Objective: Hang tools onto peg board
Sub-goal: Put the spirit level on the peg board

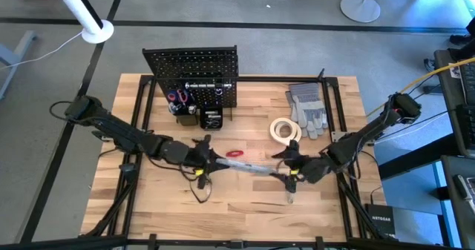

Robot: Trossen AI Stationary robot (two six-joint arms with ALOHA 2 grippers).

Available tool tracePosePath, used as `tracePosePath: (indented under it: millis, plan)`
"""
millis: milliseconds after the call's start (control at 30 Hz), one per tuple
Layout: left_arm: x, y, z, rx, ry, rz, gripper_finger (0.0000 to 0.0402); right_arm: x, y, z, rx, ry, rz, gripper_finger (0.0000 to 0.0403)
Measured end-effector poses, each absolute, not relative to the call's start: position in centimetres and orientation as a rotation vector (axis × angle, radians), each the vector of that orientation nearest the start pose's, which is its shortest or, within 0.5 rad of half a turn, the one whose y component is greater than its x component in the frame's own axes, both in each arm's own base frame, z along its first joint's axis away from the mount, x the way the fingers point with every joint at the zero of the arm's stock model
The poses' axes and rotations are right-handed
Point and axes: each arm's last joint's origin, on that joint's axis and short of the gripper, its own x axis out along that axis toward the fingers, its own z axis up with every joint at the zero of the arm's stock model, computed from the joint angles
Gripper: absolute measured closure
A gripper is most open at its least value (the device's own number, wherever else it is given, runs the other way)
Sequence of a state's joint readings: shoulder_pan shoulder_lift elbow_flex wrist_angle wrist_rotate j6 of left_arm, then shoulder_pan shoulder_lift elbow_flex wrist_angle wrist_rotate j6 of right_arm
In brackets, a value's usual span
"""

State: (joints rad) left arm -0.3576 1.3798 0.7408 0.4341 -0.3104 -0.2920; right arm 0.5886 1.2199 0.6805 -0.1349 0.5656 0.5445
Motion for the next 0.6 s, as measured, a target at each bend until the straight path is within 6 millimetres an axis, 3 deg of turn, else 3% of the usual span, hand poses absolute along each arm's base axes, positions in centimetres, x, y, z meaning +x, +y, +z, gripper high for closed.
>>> tracePosePath:
  millis: [267,433,600]
  plan:
    - [27.3,-10.8,25.7,-0.141,0.11,-0.043,0.036,20.7,11.7,19.6,0.315,0.134,-0.003,0.0082]
    - [27.6,-10.3,26.0,-0.155,0.064,-0.01,0.036,21.3,12.2,19.4,0.29,0.039,0.043,0.0086]
    - [27.9,-9.8,26.3,-0.162,0.027,0.006,0.036,22.6,11.8,19.5,0.249,-0.021,0.053,0.0128]
